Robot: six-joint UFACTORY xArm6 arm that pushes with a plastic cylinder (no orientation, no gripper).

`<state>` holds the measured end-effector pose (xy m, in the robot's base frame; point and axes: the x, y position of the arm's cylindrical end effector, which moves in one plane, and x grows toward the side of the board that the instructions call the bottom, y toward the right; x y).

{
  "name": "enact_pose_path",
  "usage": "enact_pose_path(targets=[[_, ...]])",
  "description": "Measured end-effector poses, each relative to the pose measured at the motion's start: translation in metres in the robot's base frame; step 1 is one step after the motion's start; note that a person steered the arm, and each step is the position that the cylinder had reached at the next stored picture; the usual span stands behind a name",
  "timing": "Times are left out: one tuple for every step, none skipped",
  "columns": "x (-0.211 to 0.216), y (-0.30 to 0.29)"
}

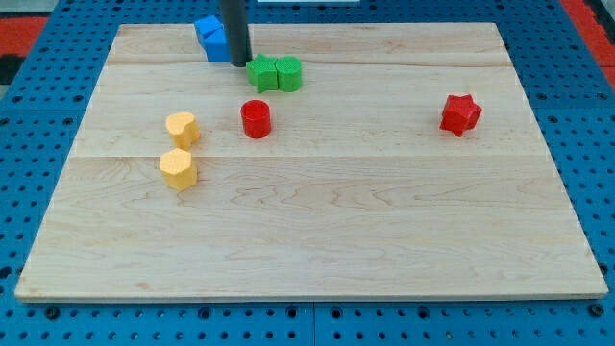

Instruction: Move the red circle closer to the red star

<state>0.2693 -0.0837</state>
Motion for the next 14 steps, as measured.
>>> enact_pose_path(targets=[[0.0, 0.009], [0.0, 0.01], [0.003, -0.024], [0.015, -0.068], [0.064, -0.081], [0.096, -0.058], [0.101, -0.021], [0.127, 0.006], [0.155, 0.024], [0.145, 0.059], [0.127, 0.089], [0.111, 0.089], [0.1, 0.099], [0.097, 0.099]])
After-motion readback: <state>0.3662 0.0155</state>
